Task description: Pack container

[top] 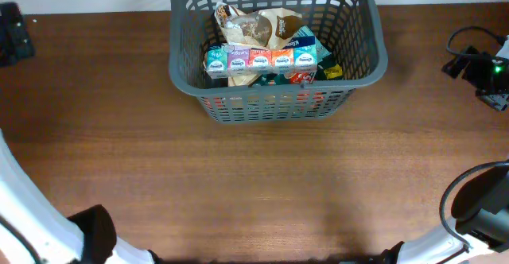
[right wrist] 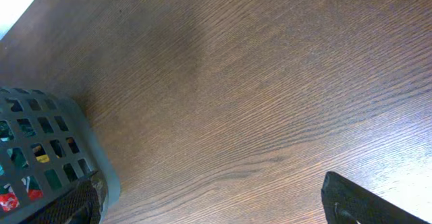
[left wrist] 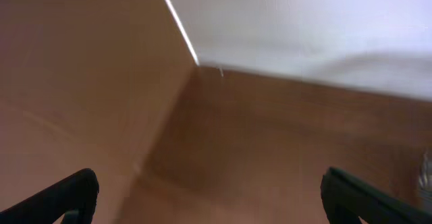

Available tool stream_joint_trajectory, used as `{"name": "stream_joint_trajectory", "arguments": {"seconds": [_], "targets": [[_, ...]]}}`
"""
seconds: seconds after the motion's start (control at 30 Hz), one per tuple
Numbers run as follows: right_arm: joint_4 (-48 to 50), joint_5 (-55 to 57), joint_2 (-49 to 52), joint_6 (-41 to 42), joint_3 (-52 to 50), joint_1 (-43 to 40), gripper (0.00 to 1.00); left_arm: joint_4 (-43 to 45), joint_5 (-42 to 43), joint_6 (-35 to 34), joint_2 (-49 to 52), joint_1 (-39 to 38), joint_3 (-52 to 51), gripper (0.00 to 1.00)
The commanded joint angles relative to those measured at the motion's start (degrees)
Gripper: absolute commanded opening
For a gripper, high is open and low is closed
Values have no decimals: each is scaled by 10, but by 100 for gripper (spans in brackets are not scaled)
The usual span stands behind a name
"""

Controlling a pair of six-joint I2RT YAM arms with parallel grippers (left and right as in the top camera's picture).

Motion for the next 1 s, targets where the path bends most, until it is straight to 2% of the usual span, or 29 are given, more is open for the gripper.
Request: {"name": "stream_joint_trajectory", "arguments": {"seconds": [0.0,0.23,0.43,0.7,0.87,0.97], "targets": [[0,-3,-9,0,-3,2,99,-2,79,-23,21,39,-89,99],[0,-3,-9,0,-3,2,99,22,78,-28,40,47,-265,99],[0,-3,-9,0,-3,2,99,22,78,-28,45,47,-363,99],[0,-3,-56,0,-3,2,99,22,78,-28,45,47,-390,99],[0,-2,-152,0,-3,11,99,22,78,-28,45,47,-390,99],[0,1,-249,0,-3,59,99,22,78,-28,45,47,-390,99]]}}
